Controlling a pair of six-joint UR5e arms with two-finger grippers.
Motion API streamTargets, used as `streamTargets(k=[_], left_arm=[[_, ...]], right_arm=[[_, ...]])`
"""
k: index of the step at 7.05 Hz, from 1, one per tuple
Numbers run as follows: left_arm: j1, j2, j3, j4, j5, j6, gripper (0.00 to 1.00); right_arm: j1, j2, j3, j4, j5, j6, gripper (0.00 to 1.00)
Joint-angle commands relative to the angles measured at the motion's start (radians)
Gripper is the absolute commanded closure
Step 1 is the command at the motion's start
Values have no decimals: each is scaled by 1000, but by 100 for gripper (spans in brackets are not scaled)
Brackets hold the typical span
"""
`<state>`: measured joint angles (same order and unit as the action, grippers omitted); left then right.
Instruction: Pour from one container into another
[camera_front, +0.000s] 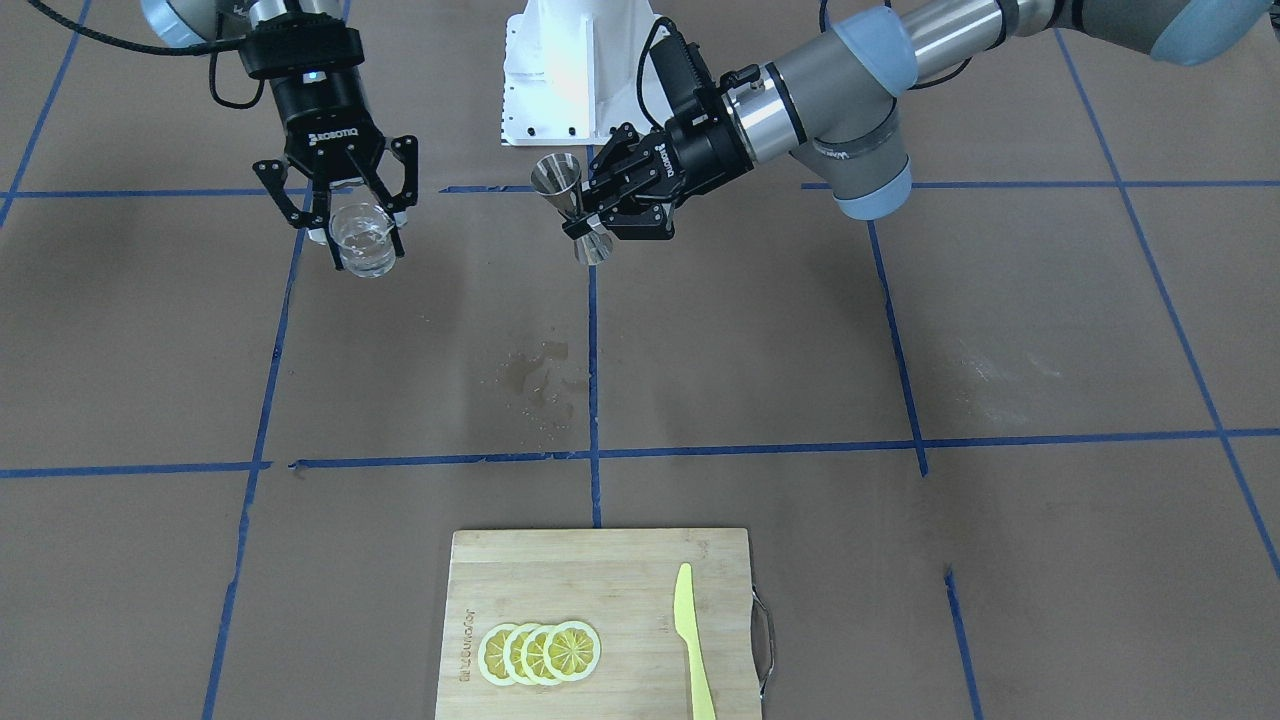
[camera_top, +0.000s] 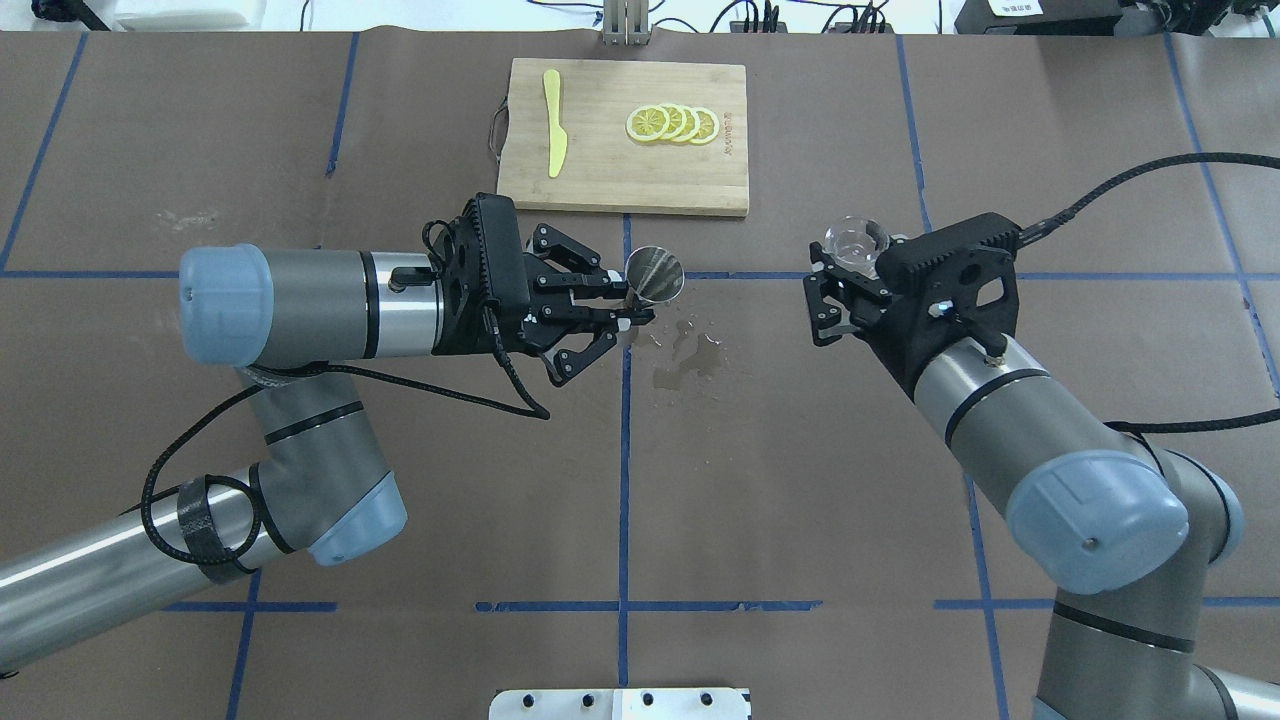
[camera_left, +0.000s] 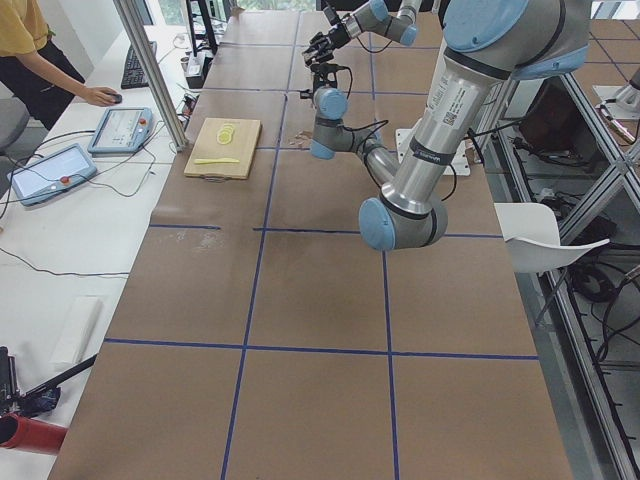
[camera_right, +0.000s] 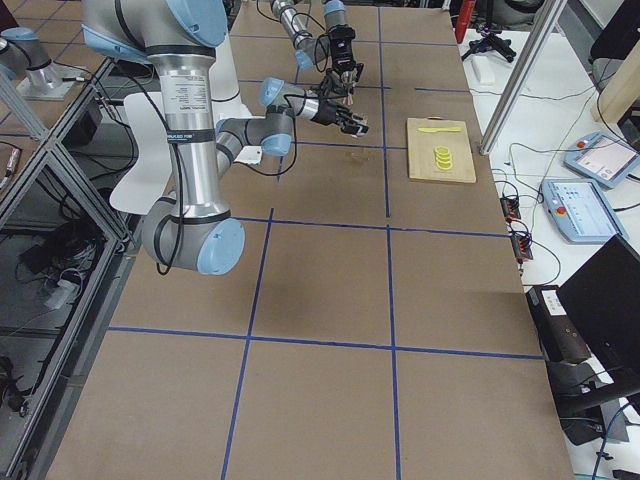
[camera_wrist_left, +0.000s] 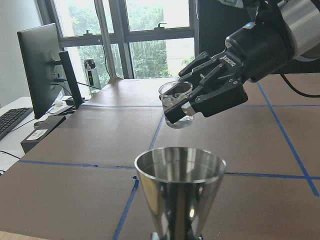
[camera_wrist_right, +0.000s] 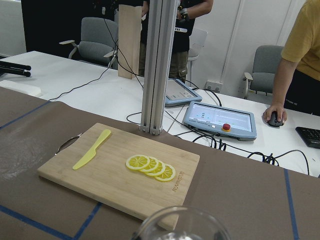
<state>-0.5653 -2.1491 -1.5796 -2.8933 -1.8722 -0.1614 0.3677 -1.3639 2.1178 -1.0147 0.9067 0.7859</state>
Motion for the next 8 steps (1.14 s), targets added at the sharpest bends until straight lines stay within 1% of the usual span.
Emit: streamTargets(k=[1,2,3,4,5,6,7,8], left_arm=[[1,1,10,0,1,0,100],[1,2,13,0,1,0,100],[1,2,15,0,2,2,100],[2,2,18,0,8,2,100],[2,0,23,-1,8,2,100],[11,0,23,0,8,0,100],[12,0,23,0,8,0,100],[15,1,23,0,8,0,100]], right_arm=[[-1,68,23,-84,1,0,100],[-3,74,56,-128,3,-5,100],[-3,133,80,-195,1,-46,100],[-7,182,74,-250,-3,-95,100],[-9,201,73,-284,-9,-103,100],[-10,206,71,-288,-15,-125,100],[-18,207,68,-288,-32,-187,100],[-53,207,61,-288,-98,-230,100]])
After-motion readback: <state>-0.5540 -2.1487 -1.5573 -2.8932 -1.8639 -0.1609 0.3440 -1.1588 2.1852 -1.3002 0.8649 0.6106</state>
